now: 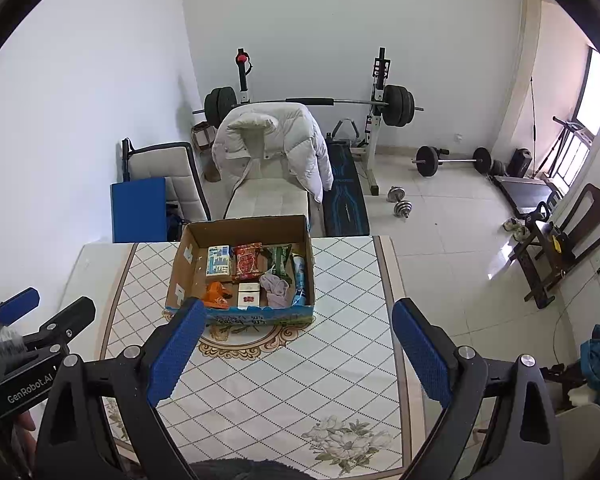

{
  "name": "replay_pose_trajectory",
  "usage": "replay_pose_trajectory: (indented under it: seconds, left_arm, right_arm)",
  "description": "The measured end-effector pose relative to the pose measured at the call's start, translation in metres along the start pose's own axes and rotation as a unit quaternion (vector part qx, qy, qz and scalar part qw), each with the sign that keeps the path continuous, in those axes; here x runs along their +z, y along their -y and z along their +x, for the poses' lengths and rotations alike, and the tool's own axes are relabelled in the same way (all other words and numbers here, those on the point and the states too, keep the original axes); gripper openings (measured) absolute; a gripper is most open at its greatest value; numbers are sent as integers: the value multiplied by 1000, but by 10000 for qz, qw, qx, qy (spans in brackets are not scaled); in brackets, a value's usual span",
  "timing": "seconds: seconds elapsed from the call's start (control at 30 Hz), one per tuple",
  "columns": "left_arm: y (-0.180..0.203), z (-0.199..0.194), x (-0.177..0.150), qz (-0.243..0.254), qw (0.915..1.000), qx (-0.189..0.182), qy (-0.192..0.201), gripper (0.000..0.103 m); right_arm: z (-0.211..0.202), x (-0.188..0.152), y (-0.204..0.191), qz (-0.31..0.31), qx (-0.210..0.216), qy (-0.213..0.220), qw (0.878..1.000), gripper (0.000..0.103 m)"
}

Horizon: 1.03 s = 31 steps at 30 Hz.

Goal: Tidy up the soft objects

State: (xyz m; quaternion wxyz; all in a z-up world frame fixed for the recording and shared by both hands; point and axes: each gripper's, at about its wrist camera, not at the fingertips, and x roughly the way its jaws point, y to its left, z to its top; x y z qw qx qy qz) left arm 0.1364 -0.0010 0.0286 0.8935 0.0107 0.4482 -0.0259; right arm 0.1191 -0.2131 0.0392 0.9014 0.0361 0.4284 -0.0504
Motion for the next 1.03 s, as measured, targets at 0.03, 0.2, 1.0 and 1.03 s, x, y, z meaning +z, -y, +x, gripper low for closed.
replay_pose_trajectory:
  seconds: [0.03,0.2,1.0,1.03]
  left_arm:
    - [0,0,0,0,10000,4,3,91]
    - [-1,0,0,-17,10000,-15,26,91]
    - [8,-6,5,9,9998,-31,182,91]
    - [8,-5,6,2,9998,-20,178,91]
  right_arm:
    - [0,0,0,-4,-4,1,10000,96]
    - [-1,-3,4,3,-54,8,10000,96]
    - [1,-8,14,97,-138,75,9998,96]
    - [1,-8,13,92,-136,79,9998,96]
